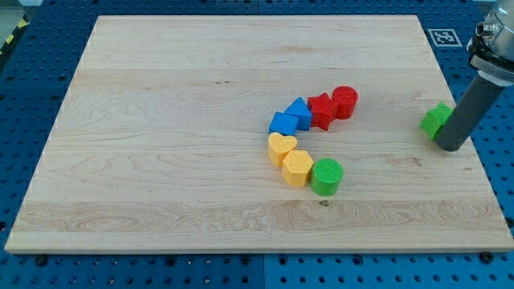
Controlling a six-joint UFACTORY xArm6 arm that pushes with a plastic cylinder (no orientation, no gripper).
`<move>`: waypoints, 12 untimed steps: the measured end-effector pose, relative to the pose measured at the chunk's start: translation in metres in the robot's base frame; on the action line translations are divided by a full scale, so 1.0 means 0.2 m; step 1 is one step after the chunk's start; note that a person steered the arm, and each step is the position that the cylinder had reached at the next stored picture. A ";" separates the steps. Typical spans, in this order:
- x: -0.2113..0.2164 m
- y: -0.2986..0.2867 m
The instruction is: Push the green circle into the green star
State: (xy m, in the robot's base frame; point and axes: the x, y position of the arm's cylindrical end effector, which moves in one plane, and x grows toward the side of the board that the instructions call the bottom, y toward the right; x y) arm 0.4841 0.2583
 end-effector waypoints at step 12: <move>0.30 -0.82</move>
State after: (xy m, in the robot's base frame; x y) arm 0.5437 0.0939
